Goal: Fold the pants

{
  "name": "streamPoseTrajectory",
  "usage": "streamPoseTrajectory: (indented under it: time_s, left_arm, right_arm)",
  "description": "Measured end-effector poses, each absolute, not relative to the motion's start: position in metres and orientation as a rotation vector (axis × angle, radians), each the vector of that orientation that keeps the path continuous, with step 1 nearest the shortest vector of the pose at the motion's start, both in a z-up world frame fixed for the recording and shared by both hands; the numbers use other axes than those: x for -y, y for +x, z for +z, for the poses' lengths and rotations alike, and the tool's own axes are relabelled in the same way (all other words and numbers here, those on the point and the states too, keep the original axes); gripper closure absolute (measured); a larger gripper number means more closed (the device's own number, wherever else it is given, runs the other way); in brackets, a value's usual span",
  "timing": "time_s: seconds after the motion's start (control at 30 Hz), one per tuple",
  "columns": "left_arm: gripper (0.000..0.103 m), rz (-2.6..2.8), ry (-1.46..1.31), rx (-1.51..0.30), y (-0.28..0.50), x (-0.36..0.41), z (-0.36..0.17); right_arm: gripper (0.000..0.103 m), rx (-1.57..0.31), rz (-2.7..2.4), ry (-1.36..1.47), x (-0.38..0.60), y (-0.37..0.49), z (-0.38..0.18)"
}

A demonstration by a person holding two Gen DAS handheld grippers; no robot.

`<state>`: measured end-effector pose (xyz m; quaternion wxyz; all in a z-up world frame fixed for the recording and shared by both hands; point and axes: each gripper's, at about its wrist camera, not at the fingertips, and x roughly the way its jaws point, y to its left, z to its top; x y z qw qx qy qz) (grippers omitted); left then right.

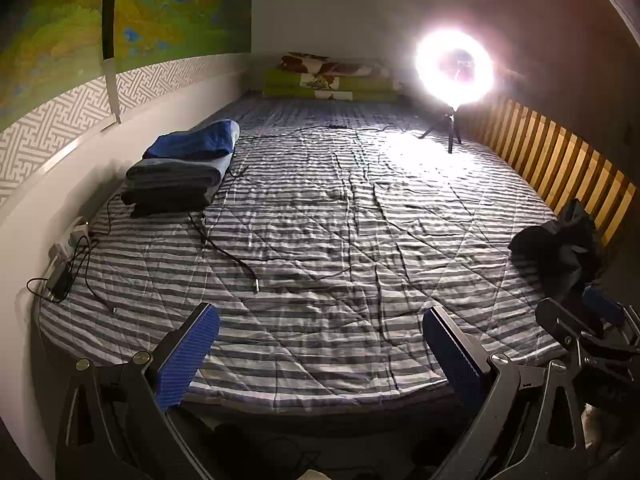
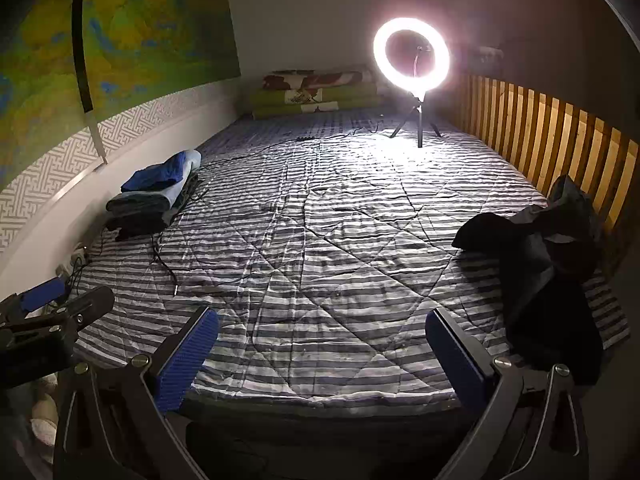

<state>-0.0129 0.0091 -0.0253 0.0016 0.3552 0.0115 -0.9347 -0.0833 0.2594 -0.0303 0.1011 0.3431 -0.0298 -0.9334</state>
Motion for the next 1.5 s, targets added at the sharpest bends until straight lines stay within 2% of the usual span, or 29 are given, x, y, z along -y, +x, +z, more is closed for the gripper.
streamPoseTrajectory:
  time_s: [1.5]
  left_arm:
    - [0.0,-2.912,1.143,-0.039,-0.022,-0.009,-0.037]
  right_arm:
    - [0.001,0.101,-2.748,1.054,-0.26,-0.087,-0.04]
